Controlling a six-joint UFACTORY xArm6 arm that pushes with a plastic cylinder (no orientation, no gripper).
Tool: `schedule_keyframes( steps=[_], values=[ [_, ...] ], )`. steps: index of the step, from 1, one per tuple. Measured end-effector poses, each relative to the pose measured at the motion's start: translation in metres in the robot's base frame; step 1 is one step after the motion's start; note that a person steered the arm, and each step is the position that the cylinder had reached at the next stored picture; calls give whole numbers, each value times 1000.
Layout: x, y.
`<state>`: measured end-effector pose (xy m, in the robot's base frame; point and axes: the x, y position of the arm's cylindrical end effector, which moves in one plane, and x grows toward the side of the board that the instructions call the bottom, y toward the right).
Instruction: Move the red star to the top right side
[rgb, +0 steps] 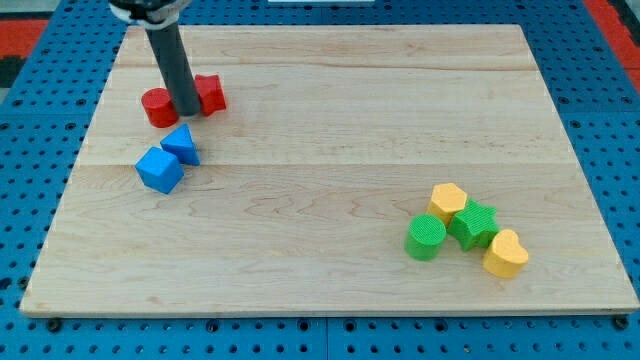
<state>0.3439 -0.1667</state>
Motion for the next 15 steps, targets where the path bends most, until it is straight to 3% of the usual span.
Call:
schedule_keyframes(
  steps=[2,6,8,9,12,13,14,15],
  values=[
    [-53,62],
    [-62,-21],
    [-83,-9],
    [-87,10],
    [-48,225],
    [-28,247],
    [-78,275],
    [-27,278]
  ],
)
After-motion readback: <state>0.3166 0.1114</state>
